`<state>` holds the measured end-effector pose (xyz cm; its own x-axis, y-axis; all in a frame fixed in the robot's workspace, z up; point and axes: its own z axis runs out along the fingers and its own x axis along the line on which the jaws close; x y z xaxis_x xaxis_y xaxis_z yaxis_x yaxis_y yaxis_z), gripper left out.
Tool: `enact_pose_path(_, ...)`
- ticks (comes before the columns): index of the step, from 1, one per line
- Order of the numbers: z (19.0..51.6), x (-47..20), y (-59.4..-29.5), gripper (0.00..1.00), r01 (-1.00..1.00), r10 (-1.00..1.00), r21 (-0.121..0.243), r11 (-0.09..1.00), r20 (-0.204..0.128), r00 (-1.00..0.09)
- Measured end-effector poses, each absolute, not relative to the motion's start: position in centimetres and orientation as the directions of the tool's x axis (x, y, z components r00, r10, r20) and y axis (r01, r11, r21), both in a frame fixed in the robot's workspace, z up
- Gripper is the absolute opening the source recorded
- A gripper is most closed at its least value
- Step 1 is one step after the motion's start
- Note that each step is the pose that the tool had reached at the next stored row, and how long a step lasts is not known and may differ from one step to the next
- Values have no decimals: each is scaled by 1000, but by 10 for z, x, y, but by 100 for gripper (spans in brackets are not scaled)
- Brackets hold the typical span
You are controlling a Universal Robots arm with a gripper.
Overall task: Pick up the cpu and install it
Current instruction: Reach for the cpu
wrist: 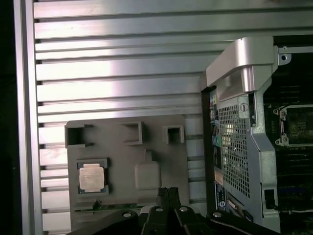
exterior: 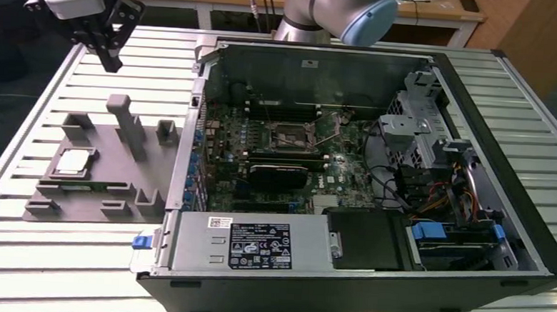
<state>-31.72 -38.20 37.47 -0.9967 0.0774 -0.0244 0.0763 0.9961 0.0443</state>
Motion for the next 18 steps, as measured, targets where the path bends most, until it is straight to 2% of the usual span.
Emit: enact_pose_path(18, 368, -338, -382, 11, 76, 77, 44, 996, -24, -997)
